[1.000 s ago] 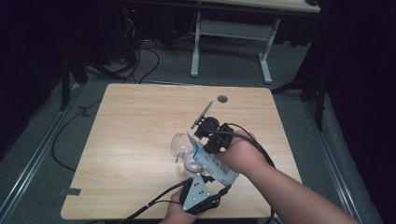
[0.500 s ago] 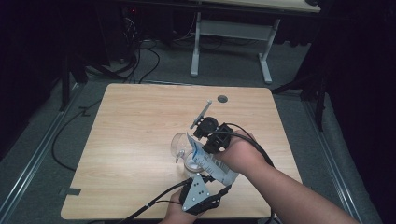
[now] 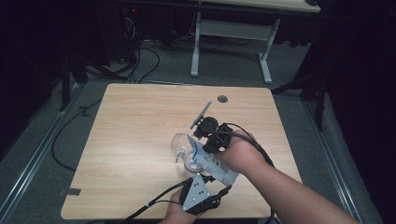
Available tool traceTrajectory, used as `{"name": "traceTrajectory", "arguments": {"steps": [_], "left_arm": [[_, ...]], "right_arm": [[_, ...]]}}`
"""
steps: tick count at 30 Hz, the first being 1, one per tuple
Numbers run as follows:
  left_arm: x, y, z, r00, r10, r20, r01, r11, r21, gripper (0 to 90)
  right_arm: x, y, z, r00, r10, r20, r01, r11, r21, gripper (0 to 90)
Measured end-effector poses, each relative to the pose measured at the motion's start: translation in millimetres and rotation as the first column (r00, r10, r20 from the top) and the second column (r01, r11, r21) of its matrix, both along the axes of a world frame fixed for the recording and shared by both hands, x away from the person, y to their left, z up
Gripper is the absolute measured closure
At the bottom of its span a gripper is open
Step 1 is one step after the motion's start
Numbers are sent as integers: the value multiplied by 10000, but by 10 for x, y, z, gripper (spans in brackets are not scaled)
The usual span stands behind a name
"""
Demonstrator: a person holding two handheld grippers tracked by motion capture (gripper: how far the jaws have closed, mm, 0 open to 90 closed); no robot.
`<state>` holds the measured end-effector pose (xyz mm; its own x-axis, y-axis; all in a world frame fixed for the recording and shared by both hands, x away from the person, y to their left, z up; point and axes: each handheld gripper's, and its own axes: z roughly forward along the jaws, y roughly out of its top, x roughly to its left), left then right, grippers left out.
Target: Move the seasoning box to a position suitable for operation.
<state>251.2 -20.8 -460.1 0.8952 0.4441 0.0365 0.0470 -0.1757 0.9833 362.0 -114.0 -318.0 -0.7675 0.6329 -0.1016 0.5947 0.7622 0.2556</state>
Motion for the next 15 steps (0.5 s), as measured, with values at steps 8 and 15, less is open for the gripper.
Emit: {"name": "traceTrajectory", "arguments": {"steps": [8,15], "left_arm": [[-2,3,4,10000,-14,21,14,10000,-16,550],[-3,2,-2,10000,-5,34,5,10000,-6,550]], "right_arm": [[6,10,-11,10000,42,-3,-42,10000,-15,898],[6,14,-11,10000,29,2,-29,10000,-47,898]]}}
